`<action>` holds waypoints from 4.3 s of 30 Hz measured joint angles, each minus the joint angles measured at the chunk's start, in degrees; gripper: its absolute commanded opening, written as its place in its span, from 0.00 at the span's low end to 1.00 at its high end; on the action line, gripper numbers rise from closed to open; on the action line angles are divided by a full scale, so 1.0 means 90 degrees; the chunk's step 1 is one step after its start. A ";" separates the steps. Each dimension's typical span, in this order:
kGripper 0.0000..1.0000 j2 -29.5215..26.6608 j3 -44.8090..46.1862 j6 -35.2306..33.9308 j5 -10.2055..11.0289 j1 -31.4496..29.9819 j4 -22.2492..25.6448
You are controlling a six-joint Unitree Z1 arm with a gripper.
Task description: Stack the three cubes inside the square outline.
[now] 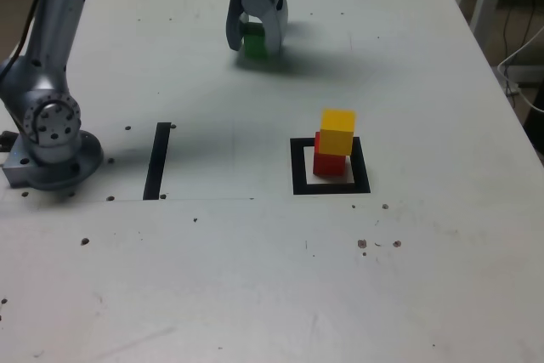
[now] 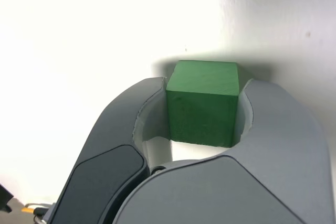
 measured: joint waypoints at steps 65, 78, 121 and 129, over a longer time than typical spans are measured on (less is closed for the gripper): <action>0.28 -0.0845 -0.1571 -0.3952 -0.1225 -0.4642 0.2142; 0.28 -0.0552 -0.1791 -0.4032 -0.1345 -0.4794 0.2208; 0.93 -0.0280 -0.1776 -0.3894 -0.1224 -0.4691 0.2105; 0.96 -0.0427 -0.1632 -0.3917 -0.1042 -0.4666 0.2101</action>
